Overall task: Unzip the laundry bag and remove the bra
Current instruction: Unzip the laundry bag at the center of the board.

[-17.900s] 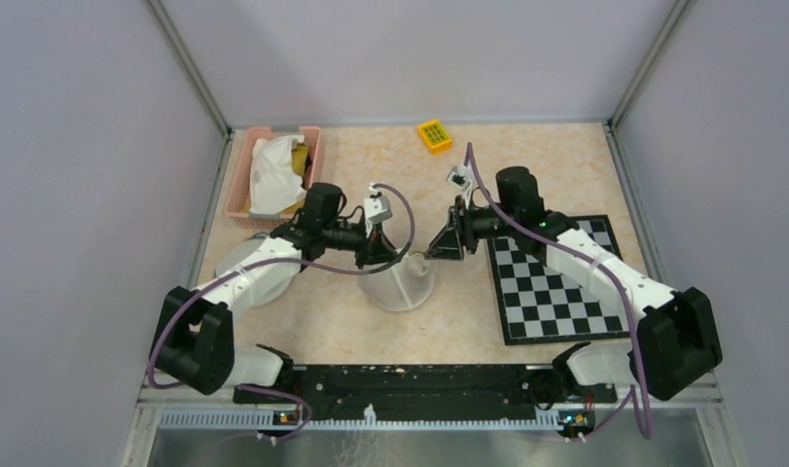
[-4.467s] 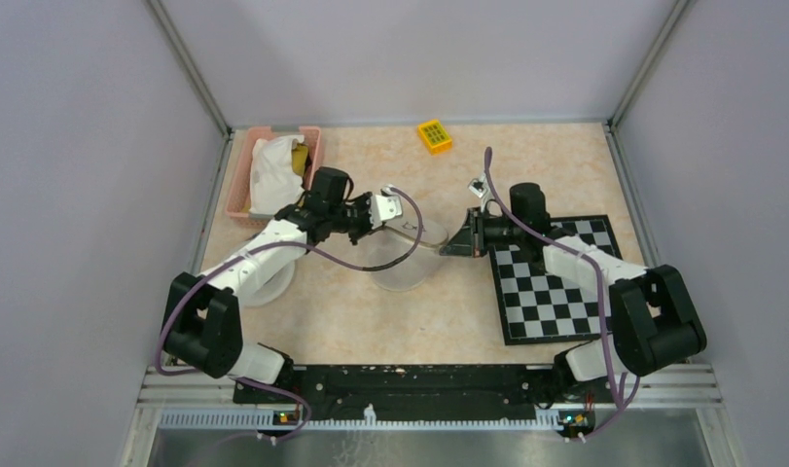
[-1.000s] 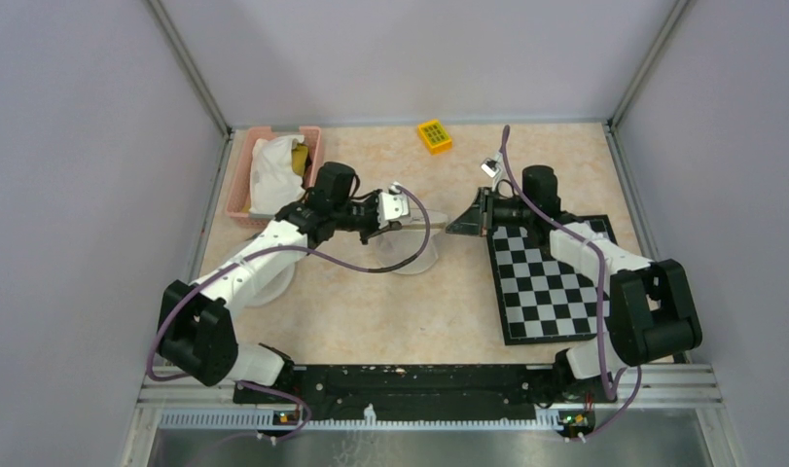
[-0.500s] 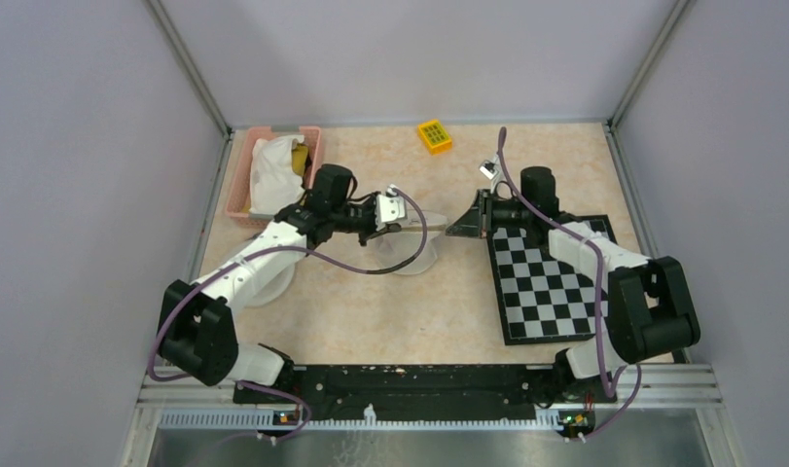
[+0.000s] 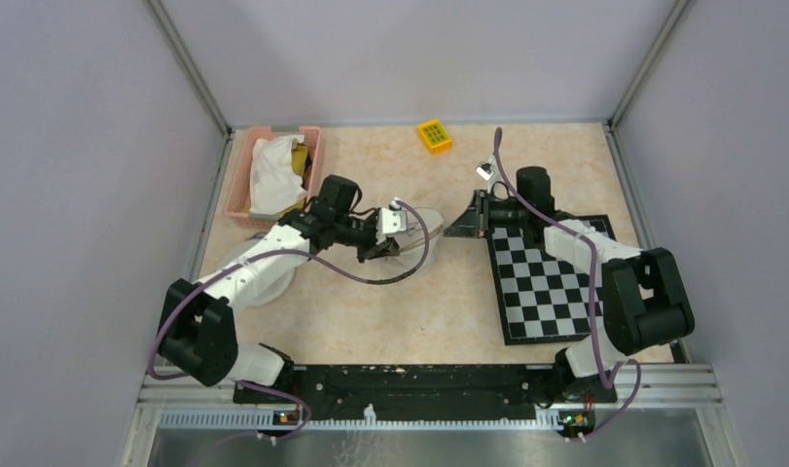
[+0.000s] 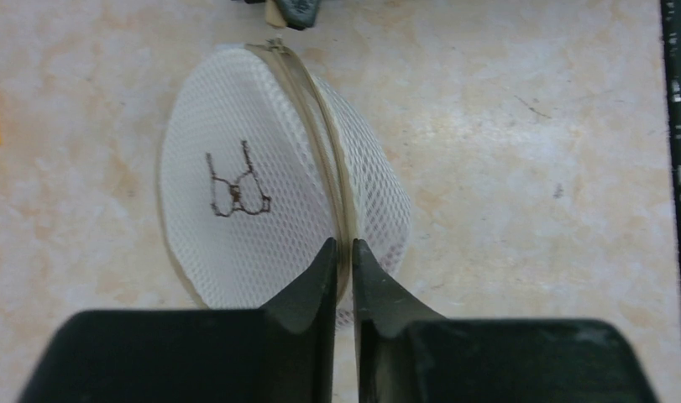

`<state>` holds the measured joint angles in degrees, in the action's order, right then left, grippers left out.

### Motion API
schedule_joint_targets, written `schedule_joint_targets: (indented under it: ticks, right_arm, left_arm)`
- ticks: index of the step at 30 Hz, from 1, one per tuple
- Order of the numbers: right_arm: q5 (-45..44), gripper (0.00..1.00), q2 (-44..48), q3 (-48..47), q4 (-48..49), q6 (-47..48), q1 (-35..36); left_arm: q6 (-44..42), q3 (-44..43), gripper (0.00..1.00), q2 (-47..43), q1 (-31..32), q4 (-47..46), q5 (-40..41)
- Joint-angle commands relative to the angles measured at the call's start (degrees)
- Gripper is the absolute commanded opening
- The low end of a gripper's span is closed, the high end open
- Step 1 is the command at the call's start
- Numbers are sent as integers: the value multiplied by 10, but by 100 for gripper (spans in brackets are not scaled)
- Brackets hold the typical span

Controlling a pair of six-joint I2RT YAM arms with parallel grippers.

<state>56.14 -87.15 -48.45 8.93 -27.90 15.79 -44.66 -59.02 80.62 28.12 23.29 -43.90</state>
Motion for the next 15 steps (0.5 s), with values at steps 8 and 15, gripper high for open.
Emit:
schedule_joint_targets:
  ticks: [8,15]
  right_arm:
    - [-90,0,-22,-23,-170,224,80]
    - [-178,0,-85,-85,-240,326,80]
  left_arm:
    - [155,50,52,-50,-46,22,-49]
    - [241,66,63,-70,-109,-68,-57]
